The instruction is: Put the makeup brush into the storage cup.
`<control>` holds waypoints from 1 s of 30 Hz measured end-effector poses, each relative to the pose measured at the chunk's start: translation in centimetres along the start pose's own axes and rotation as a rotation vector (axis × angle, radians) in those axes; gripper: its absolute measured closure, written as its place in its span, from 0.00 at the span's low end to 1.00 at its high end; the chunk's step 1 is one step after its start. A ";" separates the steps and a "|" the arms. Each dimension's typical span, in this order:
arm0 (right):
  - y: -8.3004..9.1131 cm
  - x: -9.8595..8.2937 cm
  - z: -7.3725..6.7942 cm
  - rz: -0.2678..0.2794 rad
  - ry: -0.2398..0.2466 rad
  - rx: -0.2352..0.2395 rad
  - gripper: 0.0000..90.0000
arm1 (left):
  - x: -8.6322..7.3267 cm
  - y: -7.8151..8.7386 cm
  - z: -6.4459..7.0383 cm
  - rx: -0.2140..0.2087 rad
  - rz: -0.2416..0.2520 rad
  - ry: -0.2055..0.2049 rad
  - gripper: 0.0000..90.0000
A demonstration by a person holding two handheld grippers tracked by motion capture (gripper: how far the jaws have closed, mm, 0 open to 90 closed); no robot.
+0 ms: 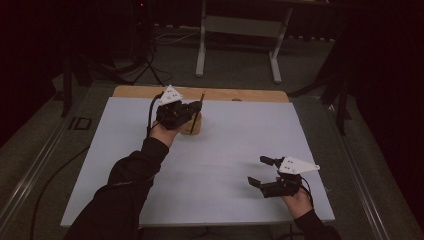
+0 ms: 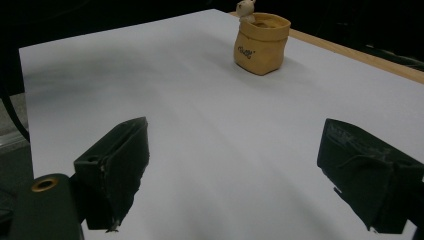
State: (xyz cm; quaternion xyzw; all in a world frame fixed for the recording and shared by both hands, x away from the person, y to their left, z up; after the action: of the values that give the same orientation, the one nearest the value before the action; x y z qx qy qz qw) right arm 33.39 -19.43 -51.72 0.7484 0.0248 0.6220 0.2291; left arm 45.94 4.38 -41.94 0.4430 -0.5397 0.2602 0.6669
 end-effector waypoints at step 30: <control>0.0 0.0 0.0 0.000 0.000 -0.001 0.15 | 2.6 -1.3 -2.1 0.075 0.188 0.031 0.93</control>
State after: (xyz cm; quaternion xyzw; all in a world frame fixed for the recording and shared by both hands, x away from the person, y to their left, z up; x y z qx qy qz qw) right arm 33.35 -19.44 -51.71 0.7483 0.0246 0.6219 0.2295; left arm 48.83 5.24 -39.90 0.4109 -0.5584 0.3486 0.6307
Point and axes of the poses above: each handheld gripper's, and its own axes: y roughly backward along the jaws, x roughly out of its top, z roughly to its right, the point moved 9 cm from there along -y, roughly forward along the jaws, and after that the axes turned 15 degrees about x, right-handed, at the moved point
